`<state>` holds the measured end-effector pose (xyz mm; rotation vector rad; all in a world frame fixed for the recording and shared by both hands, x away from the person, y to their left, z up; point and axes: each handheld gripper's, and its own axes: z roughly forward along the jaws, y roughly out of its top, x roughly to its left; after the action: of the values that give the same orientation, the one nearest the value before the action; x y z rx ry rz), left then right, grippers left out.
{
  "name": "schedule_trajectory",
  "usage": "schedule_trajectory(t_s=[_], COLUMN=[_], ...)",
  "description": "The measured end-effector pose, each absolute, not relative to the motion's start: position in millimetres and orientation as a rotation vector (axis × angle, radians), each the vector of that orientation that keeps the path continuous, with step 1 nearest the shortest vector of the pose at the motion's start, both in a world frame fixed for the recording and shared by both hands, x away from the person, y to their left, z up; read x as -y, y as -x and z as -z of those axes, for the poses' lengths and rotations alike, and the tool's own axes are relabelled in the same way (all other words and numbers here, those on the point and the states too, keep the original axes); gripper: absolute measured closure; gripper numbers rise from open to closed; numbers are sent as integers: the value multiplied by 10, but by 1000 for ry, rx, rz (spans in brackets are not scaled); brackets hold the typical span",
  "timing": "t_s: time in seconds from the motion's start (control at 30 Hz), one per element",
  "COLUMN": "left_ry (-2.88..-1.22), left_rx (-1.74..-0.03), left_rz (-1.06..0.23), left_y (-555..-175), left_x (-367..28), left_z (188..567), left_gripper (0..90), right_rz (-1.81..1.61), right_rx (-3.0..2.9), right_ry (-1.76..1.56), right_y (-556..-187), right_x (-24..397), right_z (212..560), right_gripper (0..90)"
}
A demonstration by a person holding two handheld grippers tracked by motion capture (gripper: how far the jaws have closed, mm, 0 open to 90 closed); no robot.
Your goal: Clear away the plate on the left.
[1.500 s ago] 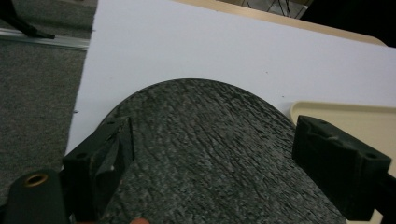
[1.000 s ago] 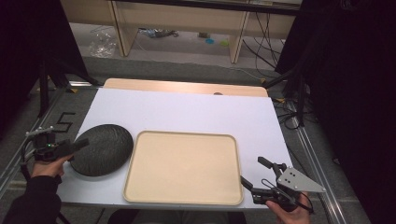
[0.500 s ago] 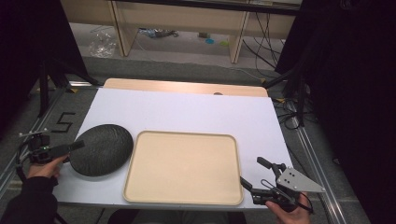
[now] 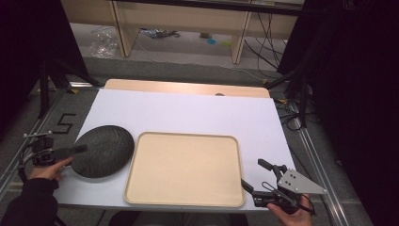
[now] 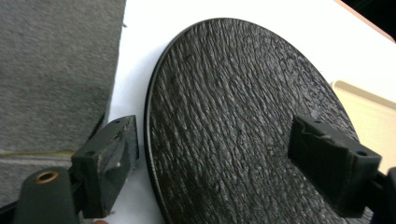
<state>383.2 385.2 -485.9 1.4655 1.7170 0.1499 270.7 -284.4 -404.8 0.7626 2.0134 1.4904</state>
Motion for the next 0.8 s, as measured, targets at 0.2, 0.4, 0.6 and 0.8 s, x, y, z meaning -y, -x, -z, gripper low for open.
schedule_trajectory(t_s=[0.2,0.4,0.6,0.8], left_ry=[-1488,-1428,-1379,-1316], left_rx=[-1721,-1771,-1827,-1849], left_rz=[-112,-80,-87,-66], left_y=[-3846,-3820,-3796,-3776], left_x=[-3830,-3899,-3933,-3976], left_z=[4921,4931,4948,4978], left_gripper=[239,371,526,676], right_rz=[-1492,-1487,-1482,-1480], right_rx=[-2018,-2029,-2037,-2049], right_ry=[-758,-764,-747,-738], right_y=[-2707,-2698,-2701,-2703], right_x=[2841,2833,2822,2805], right_z=[4049,4049,4053,4053], right_gripper=[164,164,165,168])
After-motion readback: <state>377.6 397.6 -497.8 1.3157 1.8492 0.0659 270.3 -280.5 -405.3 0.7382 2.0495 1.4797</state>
